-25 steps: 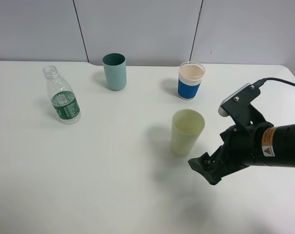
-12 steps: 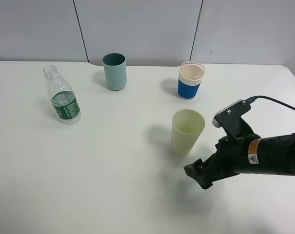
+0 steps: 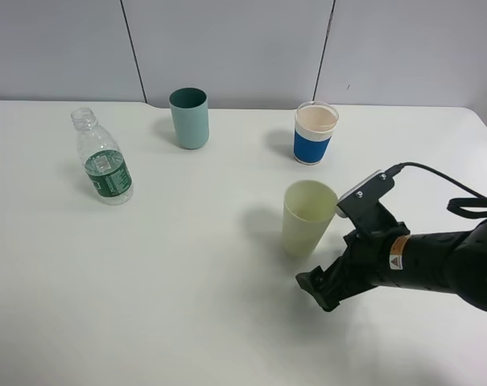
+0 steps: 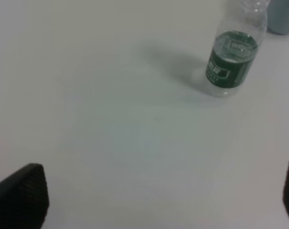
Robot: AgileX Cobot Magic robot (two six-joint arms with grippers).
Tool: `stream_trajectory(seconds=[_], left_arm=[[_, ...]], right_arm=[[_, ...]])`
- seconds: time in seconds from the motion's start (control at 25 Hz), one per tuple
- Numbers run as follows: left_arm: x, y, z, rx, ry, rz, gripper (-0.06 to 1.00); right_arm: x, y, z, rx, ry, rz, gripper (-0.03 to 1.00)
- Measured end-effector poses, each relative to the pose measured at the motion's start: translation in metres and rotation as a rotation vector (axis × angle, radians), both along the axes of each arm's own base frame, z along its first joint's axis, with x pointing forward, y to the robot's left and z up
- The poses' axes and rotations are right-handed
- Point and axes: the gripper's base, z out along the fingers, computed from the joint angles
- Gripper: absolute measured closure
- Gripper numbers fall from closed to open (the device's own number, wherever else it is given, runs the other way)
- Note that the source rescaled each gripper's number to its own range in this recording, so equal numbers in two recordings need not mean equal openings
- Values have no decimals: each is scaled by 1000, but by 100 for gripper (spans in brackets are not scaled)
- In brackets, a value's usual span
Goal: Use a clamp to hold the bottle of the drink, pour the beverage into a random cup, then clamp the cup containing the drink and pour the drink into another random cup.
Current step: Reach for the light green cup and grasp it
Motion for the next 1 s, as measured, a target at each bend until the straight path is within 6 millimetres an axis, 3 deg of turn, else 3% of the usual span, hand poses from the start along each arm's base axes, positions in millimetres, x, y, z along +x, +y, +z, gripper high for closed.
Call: stream_trajectory(seconds=[0.52,1.0], left_arm=[[0,0,0,0,0,0,-6],[0,0,0,0,0,0,-6]], right_arm=[[13,6,16,70,-246,33,-3],[-10,-14,25,166,-495,32,-3]])
